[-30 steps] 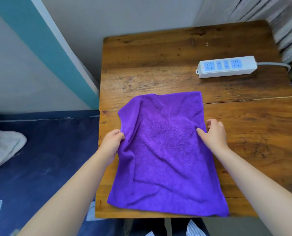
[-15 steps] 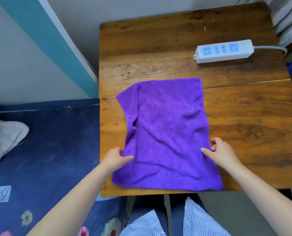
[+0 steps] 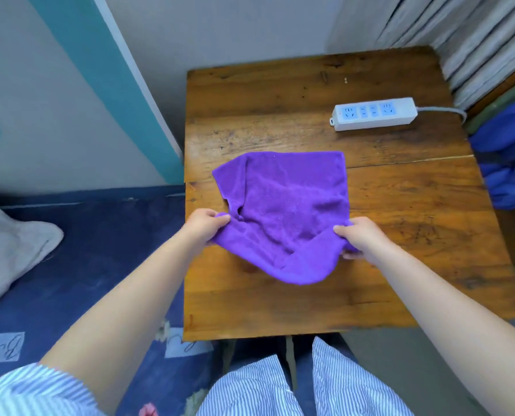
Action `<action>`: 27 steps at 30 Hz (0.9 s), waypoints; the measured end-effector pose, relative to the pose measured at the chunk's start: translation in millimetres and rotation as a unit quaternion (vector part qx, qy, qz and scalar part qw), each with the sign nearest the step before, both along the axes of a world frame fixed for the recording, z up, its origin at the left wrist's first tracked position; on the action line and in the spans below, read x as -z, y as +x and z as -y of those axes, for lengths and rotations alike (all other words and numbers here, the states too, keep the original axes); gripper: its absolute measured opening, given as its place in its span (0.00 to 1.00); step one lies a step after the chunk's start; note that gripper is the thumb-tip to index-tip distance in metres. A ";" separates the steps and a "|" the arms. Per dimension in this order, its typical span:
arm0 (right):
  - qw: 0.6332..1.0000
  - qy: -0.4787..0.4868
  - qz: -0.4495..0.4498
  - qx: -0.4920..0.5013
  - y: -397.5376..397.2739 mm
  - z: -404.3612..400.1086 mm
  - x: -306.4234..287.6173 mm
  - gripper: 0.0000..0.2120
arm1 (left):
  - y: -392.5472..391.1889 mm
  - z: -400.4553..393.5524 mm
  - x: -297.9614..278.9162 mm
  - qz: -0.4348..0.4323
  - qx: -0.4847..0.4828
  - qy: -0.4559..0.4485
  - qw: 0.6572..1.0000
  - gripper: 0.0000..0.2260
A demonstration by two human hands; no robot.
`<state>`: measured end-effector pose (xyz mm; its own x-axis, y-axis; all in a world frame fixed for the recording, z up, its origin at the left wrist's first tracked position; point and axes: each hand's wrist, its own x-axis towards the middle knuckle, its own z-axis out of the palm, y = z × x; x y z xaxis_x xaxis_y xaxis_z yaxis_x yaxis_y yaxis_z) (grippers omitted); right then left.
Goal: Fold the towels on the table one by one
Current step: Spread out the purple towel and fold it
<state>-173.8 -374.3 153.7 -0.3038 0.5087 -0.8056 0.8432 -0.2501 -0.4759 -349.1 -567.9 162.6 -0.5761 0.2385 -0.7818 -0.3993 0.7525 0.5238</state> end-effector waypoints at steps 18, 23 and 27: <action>0.920 0.371 -0.110 -0.069 -134.6 -91.7 -159.6 0.04 | -114.0 -40.4 -146.7 -0.426 -0.239 0.143 0.861 0.09; 0.896 0.313 0.155 -0.274 -85.9 -56.8 -84.5 0.12 | -84.2 4.4 -59.4 -0.281 0.055 -0.104 0.952 0.09; 0.854 0.230 0.286 -0.370 -49.1 -21.4 -32.5 0.17 | -43.1 21.6 -12.6 -0.122 0.319 -0.270 0.900 0.13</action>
<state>-222.8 -352.8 186.3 -0.3034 0.6504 -0.6964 0.8167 0.5540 0.1616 -392.2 -589.5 175.2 -0.6272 0.2049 -0.7514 0.2828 0.9588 0.0254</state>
